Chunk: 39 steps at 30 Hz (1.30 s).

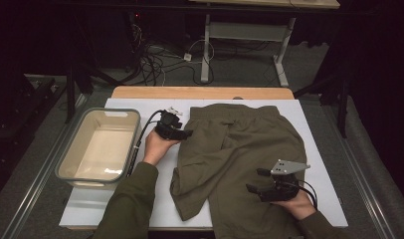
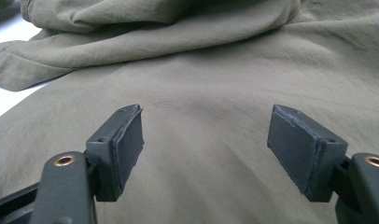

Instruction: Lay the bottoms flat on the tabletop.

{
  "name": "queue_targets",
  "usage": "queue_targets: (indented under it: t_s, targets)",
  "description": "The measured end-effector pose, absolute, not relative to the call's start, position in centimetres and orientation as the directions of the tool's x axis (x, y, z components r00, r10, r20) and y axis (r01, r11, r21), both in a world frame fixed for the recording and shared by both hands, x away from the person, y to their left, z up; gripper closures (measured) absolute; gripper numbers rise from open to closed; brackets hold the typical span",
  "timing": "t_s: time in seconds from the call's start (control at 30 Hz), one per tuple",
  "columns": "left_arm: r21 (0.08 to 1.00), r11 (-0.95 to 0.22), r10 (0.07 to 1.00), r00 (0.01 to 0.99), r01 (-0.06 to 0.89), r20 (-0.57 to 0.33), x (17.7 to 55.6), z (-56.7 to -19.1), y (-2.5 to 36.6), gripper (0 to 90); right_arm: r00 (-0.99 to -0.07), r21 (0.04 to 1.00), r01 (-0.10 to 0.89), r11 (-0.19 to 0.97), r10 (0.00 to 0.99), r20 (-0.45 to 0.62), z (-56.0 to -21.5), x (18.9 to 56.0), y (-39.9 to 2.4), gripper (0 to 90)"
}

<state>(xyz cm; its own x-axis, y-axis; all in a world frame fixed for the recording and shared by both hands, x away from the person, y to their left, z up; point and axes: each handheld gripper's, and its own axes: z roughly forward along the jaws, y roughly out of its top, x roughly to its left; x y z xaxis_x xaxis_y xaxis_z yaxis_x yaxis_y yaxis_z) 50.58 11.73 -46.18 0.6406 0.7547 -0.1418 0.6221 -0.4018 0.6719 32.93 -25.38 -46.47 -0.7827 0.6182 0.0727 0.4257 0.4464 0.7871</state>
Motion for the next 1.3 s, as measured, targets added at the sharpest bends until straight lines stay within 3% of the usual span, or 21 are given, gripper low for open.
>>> queue_targets:
  t_s: [0.33,0.4,0.6,0.63,0.8,1.2,1.3]
  targets:
    - [0.642,-0.415,0.764,0.63,0.645,-0.139,52.8,-47.2,10.0,41.7,-0.783,0.789,0.425,0.443,0.617,0.075,-46.5,32.9,-25.4,27.7]
    - [0.644,-0.422,0.766,0.631,0.638,-0.123,52.9,-47.1,9.7,48.9,-0.783,0.789,0.426,0.443,0.617,0.076,-46.5,32.9,-25.4,27.7]
    - [0.653,-0.449,0.758,0.647,0.609,-0.082,53.0,-47.2,9.0,82.1,-0.784,0.789,0.424,0.444,0.616,0.075,-46.5,32.9,-25.4,27.8]
    - [0.656,-0.455,0.758,0.648,0.603,-0.07,53.0,-47.2,8.9,83.7,-0.784,0.79,0.424,0.444,0.616,0.075,-46.5,32.9,-25.4,27.8]
    - [0.682,-0.436,0.788,0.616,0.587,-0.027,54.0,-46.3,9.0,85.2,-0.784,0.791,0.423,0.441,0.615,0.076,-46.4,32.9,-25.4,27.8]
    - [0.695,-0.347,0.867,0.497,0.63,-0.018,57.5,-46.0,11.7,84.5,-0.785,0.795,0.423,0.435,0.614,0.081,-46.4,32.9,-25.6,27.8]
    - [0.689,-0.353,0.868,0.497,0.633,-0.013,57.4,-46.2,11.6,71.7,-0.785,0.795,0.423,0.434,0.614,0.082,-46.4,33.0,-25.6,27.8]
